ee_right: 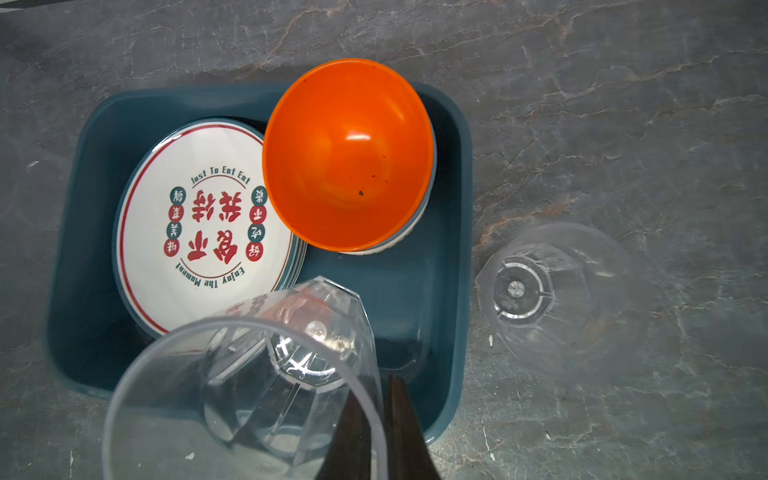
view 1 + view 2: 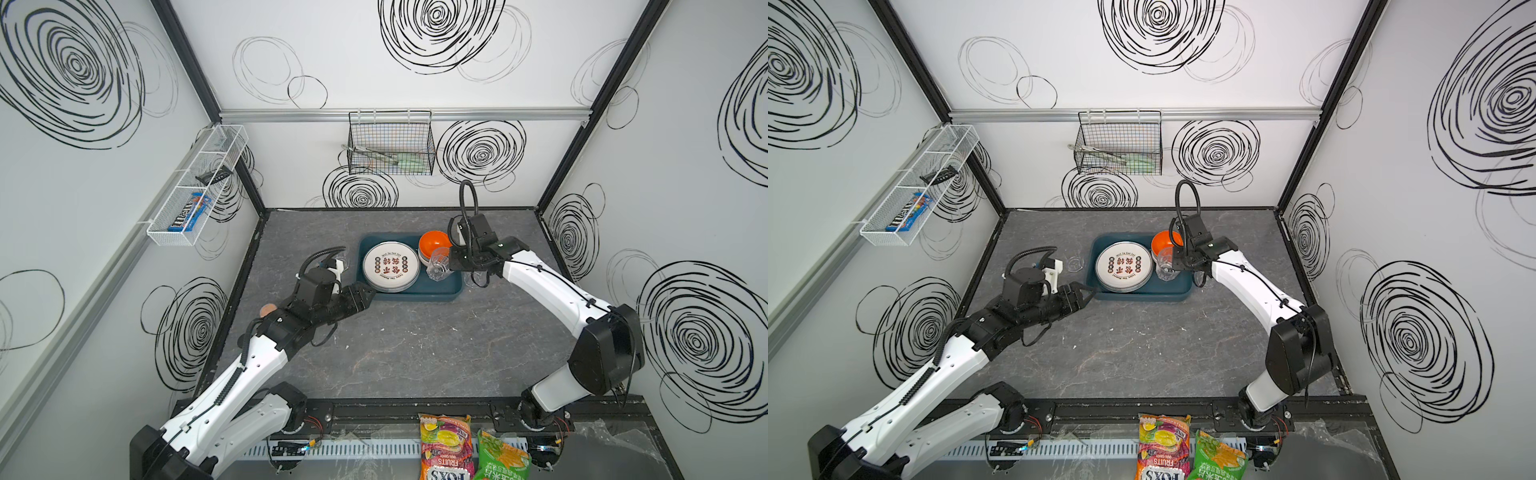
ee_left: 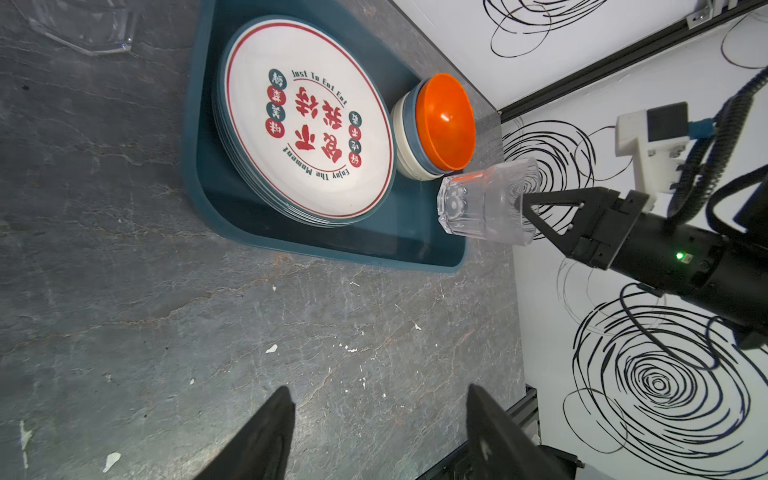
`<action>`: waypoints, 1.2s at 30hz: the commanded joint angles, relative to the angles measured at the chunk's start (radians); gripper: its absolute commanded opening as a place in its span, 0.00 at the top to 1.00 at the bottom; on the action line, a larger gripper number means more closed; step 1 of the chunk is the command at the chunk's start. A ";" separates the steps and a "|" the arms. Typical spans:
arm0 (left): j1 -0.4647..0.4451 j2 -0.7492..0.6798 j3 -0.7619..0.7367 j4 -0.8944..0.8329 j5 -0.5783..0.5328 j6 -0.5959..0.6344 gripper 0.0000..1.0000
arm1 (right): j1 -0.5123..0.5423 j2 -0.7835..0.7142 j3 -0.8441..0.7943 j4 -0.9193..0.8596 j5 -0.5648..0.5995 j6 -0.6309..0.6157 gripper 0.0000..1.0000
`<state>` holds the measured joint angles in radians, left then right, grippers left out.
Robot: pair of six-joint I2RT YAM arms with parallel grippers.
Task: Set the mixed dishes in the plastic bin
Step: 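Grasp the clear cup with the right gripper while the left gripper releases it, then lower the clear cup into the bin beside the bowls while the left gripper draws back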
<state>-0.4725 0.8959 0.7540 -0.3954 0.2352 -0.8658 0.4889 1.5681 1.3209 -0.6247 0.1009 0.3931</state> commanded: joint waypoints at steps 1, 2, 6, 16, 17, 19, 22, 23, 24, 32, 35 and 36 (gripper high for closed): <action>0.016 -0.020 -0.017 0.020 0.016 -0.011 0.30 | -0.017 0.038 0.013 -0.052 -0.007 0.025 0.96; 0.020 -0.021 -0.022 0.020 0.019 -0.012 0.30 | -0.020 0.047 0.012 -0.056 -0.008 0.029 0.96; 0.024 -0.024 -0.028 0.020 0.021 -0.013 0.30 | -0.023 0.050 -0.018 -0.033 -0.012 0.030 0.96; 0.030 -0.029 -0.042 0.020 0.023 -0.016 0.30 | -0.035 0.099 -0.061 0.008 -0.012 0.039 0.95; 0.031 -0.031 -0.045 0.020 0.023 -0.018 0.30 | -0.036 0.105 -0.063 0.012 -0.013 0.040 0.95; 0.034 -0.034 -0.049 0.020 0.024 -0.019 0.30 | -0.038 0.115 -0.065 0.022 -0.016 0.044 0.95; 0.037 -0.036 -0.053 0.020 0.026 -0.019 0.30 | -0.038 0.133 -0.065 0.031 -0.017 0.048 0.94; 0.039 -0.037 -0.053 0.018 0.026 -0.019 0.30 | -0.038 0.140 -0.064 0.033 -0.019 0.049 0.94; 0.040 -0.039 -0.054 0.018 0.026 -0.019 0.30 | -0.038 0.145 -0.064 0.036 -0.019 0.049 0.94; 0.055 -0.049 -0.065 0.015 0.031 -0.023 0.29 | -0.039 0.179 -0.061 0.050 -0.020 0.055 0.90; 0.057 -0.051 -0.068 0.013 0.032 -0.024 0.30 | -0.038 0.183 -0.060 0.052 -0.023 0.055 0.86; 0.058 -0.051 -0.070 0.014 0.032 -0.024 0.30 | -0.038 0.184 -0.058 0.052 -0.023 0.056 0.84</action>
<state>-0.4232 0.8566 0.6933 -0.3969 0.2600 -0.8810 0.4530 1.7432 1.2556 -0.5861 0.0811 0.4339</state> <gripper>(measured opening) 0.705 0.153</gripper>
